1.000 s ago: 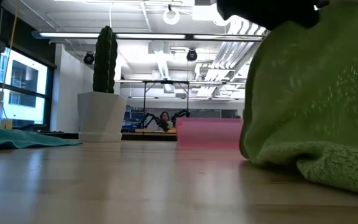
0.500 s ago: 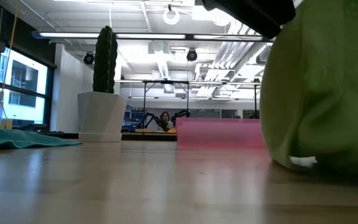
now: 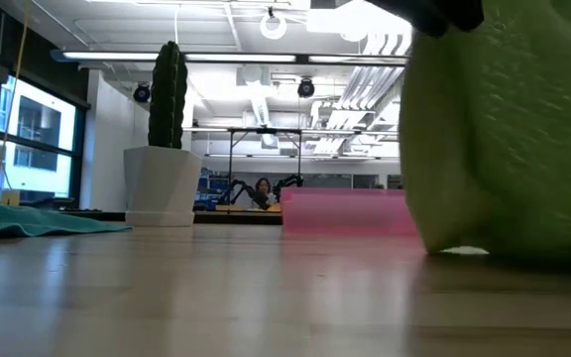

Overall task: Roll microfiber towels into tight, uniform cylinder then place into a basket
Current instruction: Roll the light green microfiber cloth

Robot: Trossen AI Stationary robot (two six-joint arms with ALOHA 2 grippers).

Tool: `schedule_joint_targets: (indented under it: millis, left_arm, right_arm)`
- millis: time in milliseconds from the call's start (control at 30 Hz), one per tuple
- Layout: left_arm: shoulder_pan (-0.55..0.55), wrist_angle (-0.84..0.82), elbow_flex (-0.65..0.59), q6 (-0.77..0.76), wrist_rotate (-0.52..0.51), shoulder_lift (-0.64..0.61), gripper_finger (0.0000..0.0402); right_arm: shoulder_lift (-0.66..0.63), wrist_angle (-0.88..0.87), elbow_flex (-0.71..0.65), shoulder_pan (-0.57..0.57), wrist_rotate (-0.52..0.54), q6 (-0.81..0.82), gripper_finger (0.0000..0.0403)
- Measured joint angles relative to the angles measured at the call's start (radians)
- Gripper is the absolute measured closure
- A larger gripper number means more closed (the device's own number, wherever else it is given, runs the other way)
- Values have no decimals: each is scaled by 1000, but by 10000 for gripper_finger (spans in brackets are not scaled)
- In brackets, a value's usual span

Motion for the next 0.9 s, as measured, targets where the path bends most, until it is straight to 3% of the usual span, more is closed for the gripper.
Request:
schedule_joint_targets:
  millis: [167,300,633,900]
  left_arm:
    - [1,-2,1,-82,-234,0,227]
    - [0,-38,1,-139,-321,0,227]
    - [2,-231,1,-327,-341,-1,227]
    - [8,-234,1,-359,-215,-1,227]
  right_arm:
    - [0,127,0,1,145,-158,402]
    - [0,175,0,0,188,-190,402]
    - [0,183,0,45,137,-166,402]
    - [0,228,0,66,177,-163,402]
